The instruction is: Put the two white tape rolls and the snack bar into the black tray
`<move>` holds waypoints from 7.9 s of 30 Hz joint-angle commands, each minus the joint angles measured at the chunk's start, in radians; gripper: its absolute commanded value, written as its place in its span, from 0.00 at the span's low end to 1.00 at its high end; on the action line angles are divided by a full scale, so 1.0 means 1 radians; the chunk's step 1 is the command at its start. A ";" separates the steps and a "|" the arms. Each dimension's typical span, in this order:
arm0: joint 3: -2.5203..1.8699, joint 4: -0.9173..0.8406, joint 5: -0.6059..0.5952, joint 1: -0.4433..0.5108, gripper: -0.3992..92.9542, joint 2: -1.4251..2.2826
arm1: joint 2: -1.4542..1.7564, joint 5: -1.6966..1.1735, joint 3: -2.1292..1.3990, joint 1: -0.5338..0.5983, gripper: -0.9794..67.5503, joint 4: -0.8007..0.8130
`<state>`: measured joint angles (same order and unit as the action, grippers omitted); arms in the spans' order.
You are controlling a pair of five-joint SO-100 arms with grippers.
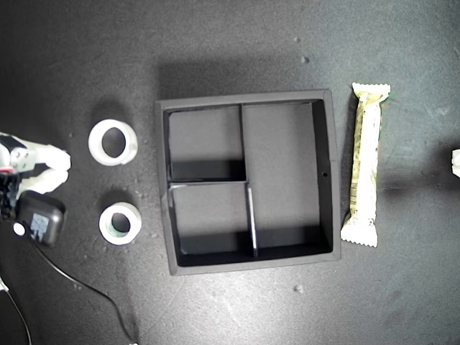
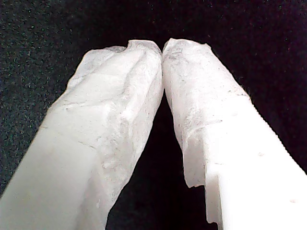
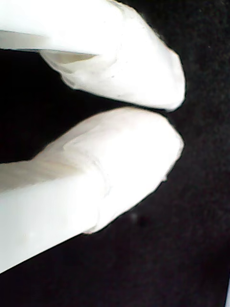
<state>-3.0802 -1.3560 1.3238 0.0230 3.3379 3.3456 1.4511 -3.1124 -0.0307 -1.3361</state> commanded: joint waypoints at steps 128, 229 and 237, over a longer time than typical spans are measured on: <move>0.943 0.227 -0.347 -0.014 0.17 -1.336 | -1.698 -1.169 1.690 0.147 0.42 -0.156; 1.786 -0.385 -0.103 0.288 0.15 -1.342 | -2.299 -1.511 2.599 0.055 0.43 -0.465; 1.353 0.074 0.089 0.466 0.15 -1.388 | -2.129 -1.483 2.694 -0.150 0.37 -0.465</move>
<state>-1.6122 -1.4327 1.3683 0.4633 1.9451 1.1305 0.1703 -0.4755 -0.1319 -1.7963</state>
